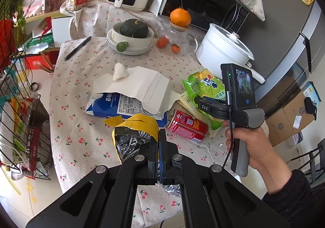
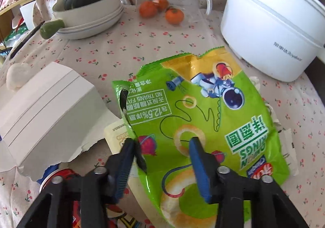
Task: Collect trash
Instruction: 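Grasp the green snack bag with the right gripper while the left gripper holds the wrapper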
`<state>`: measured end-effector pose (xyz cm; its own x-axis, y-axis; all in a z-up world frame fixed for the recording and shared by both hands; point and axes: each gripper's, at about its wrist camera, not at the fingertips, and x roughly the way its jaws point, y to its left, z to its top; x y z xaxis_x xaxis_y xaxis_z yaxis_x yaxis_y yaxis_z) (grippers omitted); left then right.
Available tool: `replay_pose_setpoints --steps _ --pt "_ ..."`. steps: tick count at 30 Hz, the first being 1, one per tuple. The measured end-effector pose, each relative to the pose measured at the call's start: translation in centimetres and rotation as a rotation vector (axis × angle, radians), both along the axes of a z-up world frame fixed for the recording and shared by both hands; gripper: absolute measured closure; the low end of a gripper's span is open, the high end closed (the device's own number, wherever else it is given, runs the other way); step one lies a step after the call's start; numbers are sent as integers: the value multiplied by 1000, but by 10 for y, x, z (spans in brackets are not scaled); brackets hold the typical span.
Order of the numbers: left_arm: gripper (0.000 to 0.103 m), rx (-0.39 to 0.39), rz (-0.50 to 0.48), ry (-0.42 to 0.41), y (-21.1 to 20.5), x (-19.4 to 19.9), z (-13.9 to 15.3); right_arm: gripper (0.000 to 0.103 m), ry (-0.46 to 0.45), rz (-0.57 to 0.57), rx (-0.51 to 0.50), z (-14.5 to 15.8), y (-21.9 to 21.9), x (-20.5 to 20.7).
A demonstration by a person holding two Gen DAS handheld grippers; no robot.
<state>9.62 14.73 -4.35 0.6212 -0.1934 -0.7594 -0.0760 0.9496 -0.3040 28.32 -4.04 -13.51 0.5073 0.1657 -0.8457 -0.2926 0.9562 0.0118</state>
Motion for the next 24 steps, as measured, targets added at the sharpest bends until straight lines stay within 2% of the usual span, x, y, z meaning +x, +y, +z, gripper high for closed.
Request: replay_pose_setpoints --steps 2,4,12,19,24 --pt "103 1 -1 -1 0 0 0 94 -5 -18 20 -1 -6 0" --pt "103 2 -4 -3 -1 -1 0 102 -20 -35 23 4 -11 -2" --pt "103 6 -23 -26 -12 -7 6 103 -117 -40 83 55 -43 -35" --pt "103 18 -62 -54 -29 -15 13 103 -202 -57 167 109 -86 -77" --pt "103 28 -87 -65 -44 -20 16 103 -247 -62 215 138 -110 -110"
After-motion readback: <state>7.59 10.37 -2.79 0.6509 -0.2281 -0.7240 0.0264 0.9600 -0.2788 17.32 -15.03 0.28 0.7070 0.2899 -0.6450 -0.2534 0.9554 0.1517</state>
